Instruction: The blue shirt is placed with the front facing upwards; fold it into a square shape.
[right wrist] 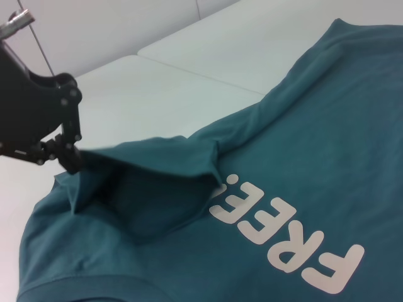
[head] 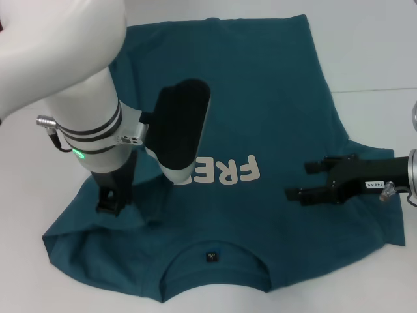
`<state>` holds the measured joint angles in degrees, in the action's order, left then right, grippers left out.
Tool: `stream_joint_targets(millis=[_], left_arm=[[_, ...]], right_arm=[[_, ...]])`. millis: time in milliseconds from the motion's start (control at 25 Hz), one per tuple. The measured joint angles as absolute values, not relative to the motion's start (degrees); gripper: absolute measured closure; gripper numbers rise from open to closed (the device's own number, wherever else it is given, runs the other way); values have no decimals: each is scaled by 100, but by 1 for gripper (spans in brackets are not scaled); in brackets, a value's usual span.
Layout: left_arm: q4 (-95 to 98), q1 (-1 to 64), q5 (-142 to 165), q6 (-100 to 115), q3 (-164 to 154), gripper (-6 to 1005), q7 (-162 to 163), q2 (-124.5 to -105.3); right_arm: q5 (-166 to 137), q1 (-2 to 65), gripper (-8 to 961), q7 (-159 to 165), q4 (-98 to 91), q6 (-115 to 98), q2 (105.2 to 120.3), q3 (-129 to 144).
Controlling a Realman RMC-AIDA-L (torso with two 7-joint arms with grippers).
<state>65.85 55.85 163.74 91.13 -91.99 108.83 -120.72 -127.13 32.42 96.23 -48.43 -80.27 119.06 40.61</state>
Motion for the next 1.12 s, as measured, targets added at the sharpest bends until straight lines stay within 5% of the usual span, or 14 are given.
stream_joint_targets(millis=[560,800,1120], left_arm=[[6659,5629,16264,8822,-8025,949,11128,-12415],[6489,5388,14092,8665,-5855,906,10282,-12392],[4984,4320,10653,8818,-4328,471,8351,-12199]], right_arm=[[-12705,3257,35,9631,-4843,-7998,11884,4050],[-12489,3239,35,9658,-4843,-7983,11872,3869],[-12235,3201,34,9774,-4864,-8036,11848,3294]])
